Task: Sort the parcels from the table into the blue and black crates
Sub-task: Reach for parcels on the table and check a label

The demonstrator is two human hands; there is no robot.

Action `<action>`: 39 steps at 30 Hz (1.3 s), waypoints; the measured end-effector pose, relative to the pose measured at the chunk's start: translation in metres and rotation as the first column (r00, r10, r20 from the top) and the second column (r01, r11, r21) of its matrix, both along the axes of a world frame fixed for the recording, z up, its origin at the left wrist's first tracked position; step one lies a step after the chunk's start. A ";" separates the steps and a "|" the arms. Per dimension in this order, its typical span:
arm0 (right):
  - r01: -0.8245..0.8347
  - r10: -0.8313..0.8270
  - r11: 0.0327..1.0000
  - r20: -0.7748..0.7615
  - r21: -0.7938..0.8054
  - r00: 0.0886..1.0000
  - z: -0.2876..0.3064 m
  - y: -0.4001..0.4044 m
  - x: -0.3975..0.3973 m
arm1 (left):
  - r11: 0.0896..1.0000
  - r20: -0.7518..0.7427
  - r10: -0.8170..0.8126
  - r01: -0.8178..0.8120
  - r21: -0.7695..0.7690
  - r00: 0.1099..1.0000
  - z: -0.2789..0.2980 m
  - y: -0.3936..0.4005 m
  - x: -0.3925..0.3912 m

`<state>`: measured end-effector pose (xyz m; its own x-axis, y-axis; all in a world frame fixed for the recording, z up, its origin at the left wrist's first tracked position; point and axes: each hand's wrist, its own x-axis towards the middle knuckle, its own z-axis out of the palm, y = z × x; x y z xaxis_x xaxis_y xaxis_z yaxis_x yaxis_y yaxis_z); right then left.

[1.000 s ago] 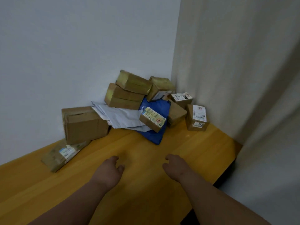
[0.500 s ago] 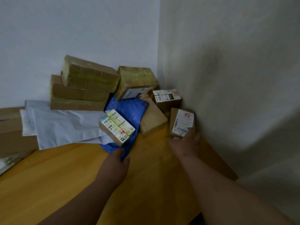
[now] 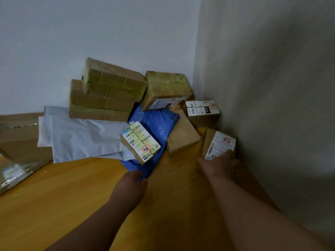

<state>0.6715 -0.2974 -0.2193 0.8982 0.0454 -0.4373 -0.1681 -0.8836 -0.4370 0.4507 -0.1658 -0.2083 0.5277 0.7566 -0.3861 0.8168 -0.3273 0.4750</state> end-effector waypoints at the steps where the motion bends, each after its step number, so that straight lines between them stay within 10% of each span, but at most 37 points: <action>1: 0.010 -0.010 1.000 -0.001 0.013 1.000 0.000 -0.005 -0.007 | 1.000 0.005 -0.006 0.006 -0.003 1.000 0.001 -0.001 -0.001; 7: 0.038 -0.041 0.999 0.079 0.037 0.996 0.012 -0.041 -0.063 | 0.998 0.079 -0.036 0.040 -0.047 0.996 0.016 -0.013 -0.018; 12: -0.323 0.288 0.944 0.307 0.070 0.907 0.042 -0.060 -0.119 | 0.975 0.219 0.074 -0.024 -0.221 0.973 0.042 -0.023 -0.052; 18: -0.692 0.641 0.711 0.287 0.126 0.712 0.090 -0.039 -0.197 | 0.819 0.378 0.406 -0.147 -0.555 0.832 0.087 -0.010 -0.119; 27: -0.928 0.779 0.370 0.532 0.035 0.331 0.121 0.013 -0.278 | 0.672 0.370 0.467 -0.050 -0.739 0.803 0.115 0.019 -0.226; 31: -0.864 0.599 0.448 0.639 0.231 0.482 0.119 0.041 -0.293 | 0.562 0.398 0.655 -0.062 -0.825 0.643 0.117 0.021 -0.255; 35: -0.334 0.454 0.543 0.065 0.771 0.889 0.128 0.062 -0.301 | 0.490 0.416 0.785 -0.049 -0.870 0.460 0.118 0.018 -0.270; 39: -0.040 0.548 0.572 -0.346 0.819 0.761 0.128 0.073 -0.310 | 0.461 0.412 0.840 -0.064 -0.885 0.354 0.115 0.011 -0.273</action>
<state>0.3620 -0.2241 -0.0916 0.3989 0.7850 -0.4740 -0.3758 -0.3315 -0.8654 0.1776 -0.1546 -0.0934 0.4987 0.6812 -0.5360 -0.1333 0.6713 0.7291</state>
